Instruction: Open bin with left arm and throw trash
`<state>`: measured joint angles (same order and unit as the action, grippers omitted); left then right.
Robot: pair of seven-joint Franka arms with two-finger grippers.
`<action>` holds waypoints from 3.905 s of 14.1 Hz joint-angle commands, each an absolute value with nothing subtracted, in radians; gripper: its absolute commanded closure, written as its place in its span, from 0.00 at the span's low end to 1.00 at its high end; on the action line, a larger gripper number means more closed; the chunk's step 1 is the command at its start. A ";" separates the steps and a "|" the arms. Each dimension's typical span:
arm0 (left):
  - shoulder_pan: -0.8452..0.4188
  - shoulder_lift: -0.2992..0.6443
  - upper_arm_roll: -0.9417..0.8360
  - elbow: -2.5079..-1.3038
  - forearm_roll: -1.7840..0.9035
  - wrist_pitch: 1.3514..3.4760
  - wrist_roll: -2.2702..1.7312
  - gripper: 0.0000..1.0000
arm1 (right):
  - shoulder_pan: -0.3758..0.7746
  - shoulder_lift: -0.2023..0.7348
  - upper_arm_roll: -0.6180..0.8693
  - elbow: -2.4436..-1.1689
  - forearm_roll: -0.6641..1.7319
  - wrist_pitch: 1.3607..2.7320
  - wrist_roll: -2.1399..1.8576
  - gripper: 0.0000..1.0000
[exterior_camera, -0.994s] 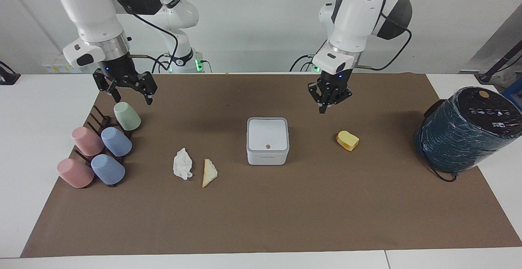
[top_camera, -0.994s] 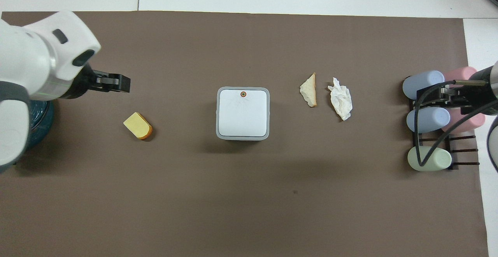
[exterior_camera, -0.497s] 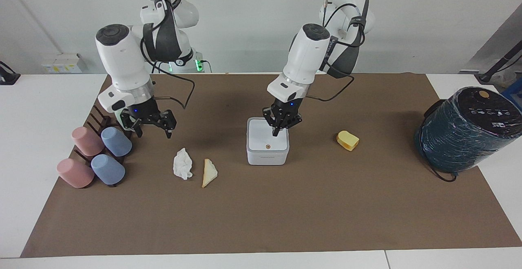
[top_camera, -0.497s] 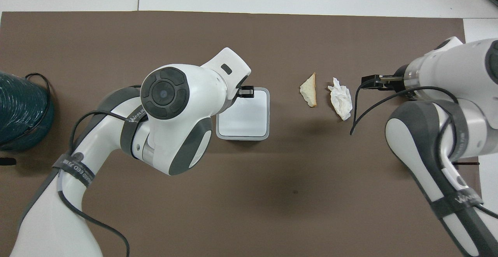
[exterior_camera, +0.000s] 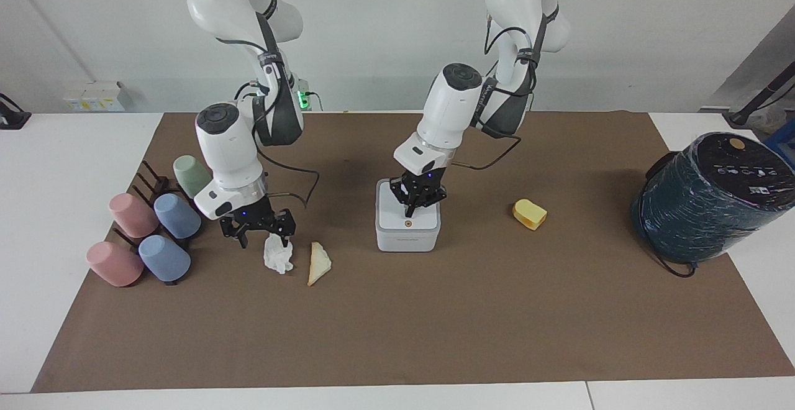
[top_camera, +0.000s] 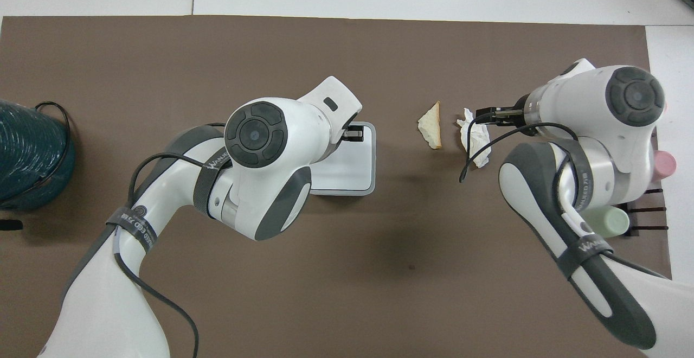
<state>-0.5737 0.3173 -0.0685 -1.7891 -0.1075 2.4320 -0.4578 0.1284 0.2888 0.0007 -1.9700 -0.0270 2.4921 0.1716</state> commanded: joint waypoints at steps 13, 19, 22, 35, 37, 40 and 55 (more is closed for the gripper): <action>-0.362 0.311 -0.046 -1.517 -0.112 2.025 -0.358 0.89 | 0.123 0.302 0.002 -2.121 -0.035 2.701 0.149 1.00; -0.209 0.218 -0.040 -1.753 -0.094 2.095 -0.214 0.00 | 0.204 0.276 0.005 -2.079 -0.035 2.688 0.342 1.00; -0.140 0.181 -0.040 -1.886 -0.080 2.210 -0.175 0.00 | 0.283 0.267 0.006 -1.981 -0.035 2.657 0.449 1.00; -0.129 0.176 -0.040 -2.235 -0.061 2.470 -0.160 0.04 | 0.544 0.307 0.015 -1.681 -0.034 2.318 0.738 1.00; -0.133 0.179 -0.041 -2.221 -0.061 2.459 -0.163 0.37 | 0.554 0.299 0.017 -1.716 -0.034 2.315 0.736 1.00; -0.137 0.195 -0.041 -2.107 -0.061 2.329 -0.164 1.00 | 0.555 0.295 0.021 -1.724 -0.019 2.284 0.738 0.23; -0.503 0.236 -0.051 -1.753 -0.069 2.156 -0.560 1.00 | 0.276 0.422 0.015 -1.672 -0.052 2.424 0.557 0.11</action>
